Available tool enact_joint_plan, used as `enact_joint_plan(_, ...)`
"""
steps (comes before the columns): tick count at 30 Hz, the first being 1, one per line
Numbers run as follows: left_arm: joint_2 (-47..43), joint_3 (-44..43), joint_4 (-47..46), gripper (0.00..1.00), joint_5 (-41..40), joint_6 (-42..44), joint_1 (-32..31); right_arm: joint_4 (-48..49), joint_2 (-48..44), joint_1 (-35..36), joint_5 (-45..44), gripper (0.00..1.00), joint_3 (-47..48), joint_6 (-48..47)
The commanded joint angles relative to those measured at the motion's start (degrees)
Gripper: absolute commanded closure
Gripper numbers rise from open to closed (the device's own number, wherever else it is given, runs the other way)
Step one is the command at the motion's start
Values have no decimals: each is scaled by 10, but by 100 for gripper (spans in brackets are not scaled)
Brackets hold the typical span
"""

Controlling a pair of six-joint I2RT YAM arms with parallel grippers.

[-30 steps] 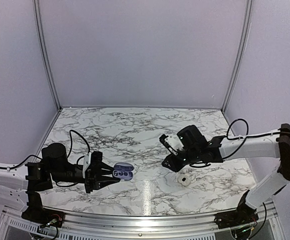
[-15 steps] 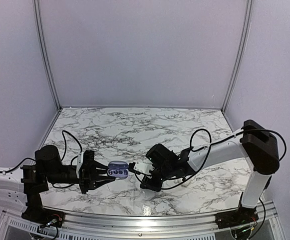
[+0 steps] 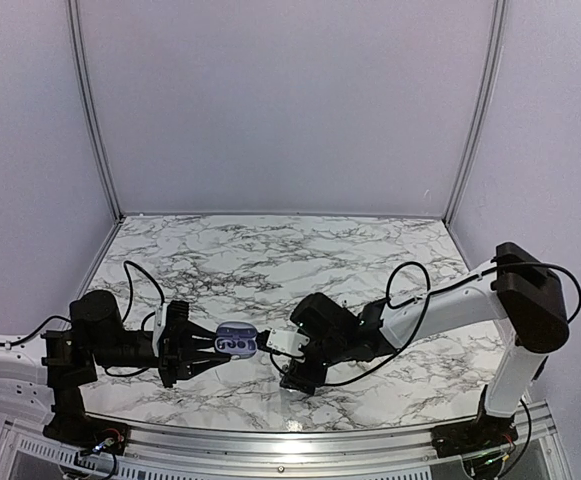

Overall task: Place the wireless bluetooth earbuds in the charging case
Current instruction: Place the right earbud at the center of the board, then adjust the right earbud at the center of the board.

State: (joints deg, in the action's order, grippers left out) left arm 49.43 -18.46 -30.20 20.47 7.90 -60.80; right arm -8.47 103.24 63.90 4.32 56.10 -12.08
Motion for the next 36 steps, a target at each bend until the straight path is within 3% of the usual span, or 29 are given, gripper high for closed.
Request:
enact_joint_plan(1,-9,4,-23,100,-3,-4,3,-15,-29,0,-40,19,-13,20)
enact_joint_plan(7,6,-4,-22,100,-5,1,3,-1,-40,-30,-40,23,-27,61)
enact_joint_plan(23,8,-6,-21,100,-7,6,3,-14,-64,-54,-49,31,-35,55)
enact_joint_plan(25,8,-6,-21,100,-11,4,3,2,-89,-45,-25,34,-51,43)
enact_joint_plan(29,11,-9,-20,99,-15,-3,6,37,-124,5,-66,43,-70,15)
enact_joint_plan(33,16,-17,-18,99,-23,-4,8,36,-125,20,-71,58,-63,-4)
enact_joint_plan(36,14,-21,-15,99,-22,-7,12,22,-115,28,-76,64,-47,-16)
